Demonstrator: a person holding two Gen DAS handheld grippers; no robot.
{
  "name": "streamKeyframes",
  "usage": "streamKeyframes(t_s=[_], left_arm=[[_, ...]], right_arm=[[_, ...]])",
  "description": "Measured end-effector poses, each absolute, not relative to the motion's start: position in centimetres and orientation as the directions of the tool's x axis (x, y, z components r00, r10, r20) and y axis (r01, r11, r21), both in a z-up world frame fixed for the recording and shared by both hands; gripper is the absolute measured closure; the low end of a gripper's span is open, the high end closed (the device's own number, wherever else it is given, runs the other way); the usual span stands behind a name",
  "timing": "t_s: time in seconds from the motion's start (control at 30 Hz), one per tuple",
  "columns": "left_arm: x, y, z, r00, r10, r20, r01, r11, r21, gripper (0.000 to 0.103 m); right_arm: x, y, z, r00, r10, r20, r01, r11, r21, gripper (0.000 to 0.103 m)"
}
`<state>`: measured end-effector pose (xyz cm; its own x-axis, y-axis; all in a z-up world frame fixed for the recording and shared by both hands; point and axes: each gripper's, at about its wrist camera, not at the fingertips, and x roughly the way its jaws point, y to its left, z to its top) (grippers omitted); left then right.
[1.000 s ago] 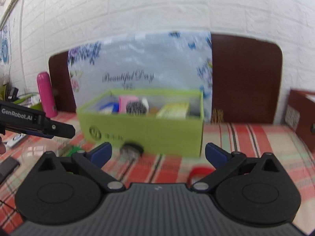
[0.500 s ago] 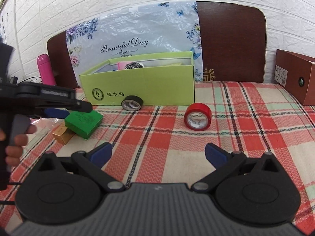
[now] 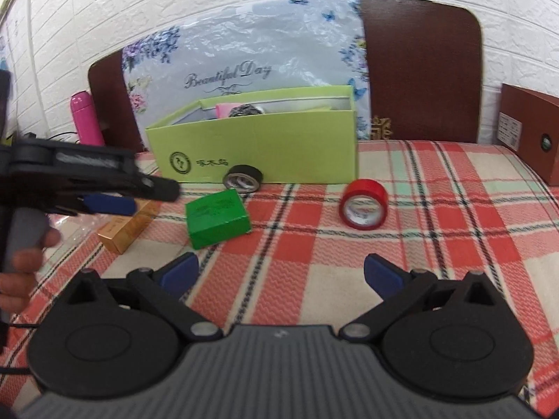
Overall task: Organize objects
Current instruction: 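Grasp the tan box with the left tool while the right grasps the green box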
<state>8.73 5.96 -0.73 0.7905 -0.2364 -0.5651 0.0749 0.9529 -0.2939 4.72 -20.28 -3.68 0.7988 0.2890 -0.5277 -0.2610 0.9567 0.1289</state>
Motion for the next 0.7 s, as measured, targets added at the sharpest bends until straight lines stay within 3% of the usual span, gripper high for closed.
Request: streamKeyframes(t_s=[0.4, 0.43, 0.5, 0.63, 0.7], left_arm=[[9.4, 7.5, -2.9, 0.778, -0.204, -0.594, 0.068, 0.967, -0.244, 0.025], [9.8, 7.4, -3.0, 0.776, -0.206, -0.596, 0.076, 0.969, -0.235, 0.025], [10.7, 7.2, -3.2, 0.766, -0.209, -0.608, 0.083, 0.97, -0.229, 0.027], [11.6, 7.4, -4.1, 0.746, -0.211, -0.631, 0.066, 0.967, -0.246, 0.03], [11.8, 7.0, -4.4, 0.733, -0.217, -0.644, 0.071, 0.967, -0.245, 0.042]], right_arm=[[11.2, -12.5, -4.6, 0.754, 0.375, -0.539, -0.442, 0.897, 0.005, 0.007], [11.8, -12.2, -4.8, 0.749, 0.373, -0.547, -0.446, 0.895, -0.001, 0.013], [12.7, -12.0, -5.4, 0.731, 0.365, -0.577, -0.452, 0.892, -0.008, 0.041], [11.8, -14.0, -5.5, 0.73, 0.335, -0.595, -0.405, 0.914, 0.019, 0.042], [10.5, -15.4, -5.4, 0.738, 0.31, -0.599, -0.383, 0.924, 0.006, 0.042]])
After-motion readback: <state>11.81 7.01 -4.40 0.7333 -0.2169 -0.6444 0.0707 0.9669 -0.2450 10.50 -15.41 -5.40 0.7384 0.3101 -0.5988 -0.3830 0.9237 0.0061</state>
